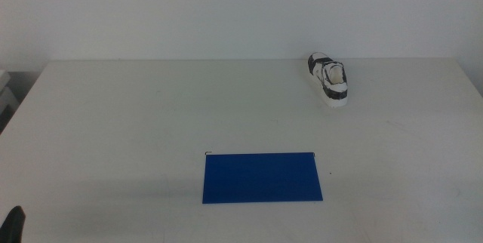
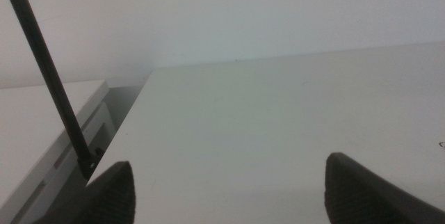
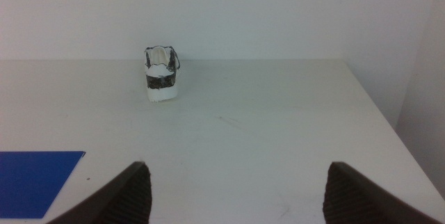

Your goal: Use one arm to grab the shoe from the table and place it on the mat.

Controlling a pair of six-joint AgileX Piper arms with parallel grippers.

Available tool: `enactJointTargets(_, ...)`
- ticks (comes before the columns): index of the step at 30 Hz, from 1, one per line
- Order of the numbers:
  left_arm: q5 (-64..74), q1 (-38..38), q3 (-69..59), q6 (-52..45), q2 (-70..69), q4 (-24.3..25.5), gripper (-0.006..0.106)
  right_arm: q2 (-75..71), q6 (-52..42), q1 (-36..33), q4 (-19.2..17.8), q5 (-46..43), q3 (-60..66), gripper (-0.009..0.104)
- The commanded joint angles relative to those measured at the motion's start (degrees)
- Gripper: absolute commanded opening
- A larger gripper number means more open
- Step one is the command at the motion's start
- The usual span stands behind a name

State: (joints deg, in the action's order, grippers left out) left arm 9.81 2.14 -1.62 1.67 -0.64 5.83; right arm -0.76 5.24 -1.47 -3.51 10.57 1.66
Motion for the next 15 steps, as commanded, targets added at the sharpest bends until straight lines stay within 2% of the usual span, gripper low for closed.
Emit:
enactJointTargets(1, -4.47, -0.38, -0.16, 0.16, -1.49, -0.55, 0.093, -0.95, -0.35, 0.29, -0.54, -4.08, -3.09, 0.063)
enactJointTargets(9, -4.47, -0.38, -0.16, 0.16, -1.49, -0.55, 0.093, 12.08, 0.21, 0.29, -1.12, -3.34, -15.64, 0.063)
enactJointTargets(15, -4.47, -0.38, -0.16, 0.16, -1.49, -0.55, 0.093, 31.57, -0.3, 0.29, -1.58, 7.1, -29.8, 0.063)
